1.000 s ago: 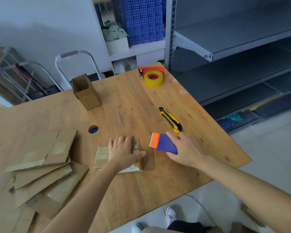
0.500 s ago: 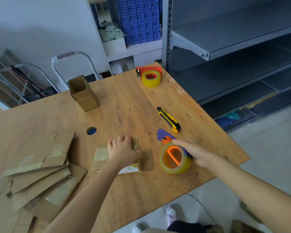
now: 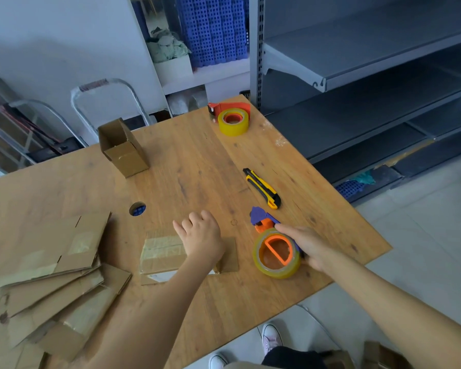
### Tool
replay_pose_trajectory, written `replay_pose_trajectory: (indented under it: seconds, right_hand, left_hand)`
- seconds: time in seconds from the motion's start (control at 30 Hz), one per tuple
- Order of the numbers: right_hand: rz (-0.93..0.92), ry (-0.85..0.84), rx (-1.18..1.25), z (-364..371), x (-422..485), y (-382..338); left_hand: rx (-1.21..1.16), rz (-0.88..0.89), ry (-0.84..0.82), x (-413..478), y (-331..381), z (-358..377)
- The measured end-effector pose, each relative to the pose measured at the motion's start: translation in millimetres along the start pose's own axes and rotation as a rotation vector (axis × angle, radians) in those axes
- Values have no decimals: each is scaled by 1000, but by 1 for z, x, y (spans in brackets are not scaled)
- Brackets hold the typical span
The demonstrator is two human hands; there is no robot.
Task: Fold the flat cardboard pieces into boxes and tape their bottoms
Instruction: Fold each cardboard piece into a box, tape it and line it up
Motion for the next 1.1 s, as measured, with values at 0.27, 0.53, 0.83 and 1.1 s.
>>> replay_pose_trajectory:
  seconds: [0.27, 0.53, 0.83, 1.1]
  right_hand:
    - [-139, 201, -274, -18, 4, -6]
    - [-278, 292, -679, -22, -5, -27]
    - [-825, 175, -536, 73, -107, -77]
    - [-499, 1, -350, 137, -91, -59]
  left_hand:
    - [29, 46, 64, -2, 4, 2]
    - [42, 50, 72, -2, 6, 3]
    - [-126, -26, 21, 6, -3, 2]
    - [-833, -200, 108, 1, -73, -43]
Point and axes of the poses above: each hand's wrist, its own x-axis towards the middle knuckle, its own z-axis out of the palm, y = z × x, the point moved 10 cm from there along x, towards the middle knuckle, and after that the axes turned 8 degrees about y, right-handed, at the moved point
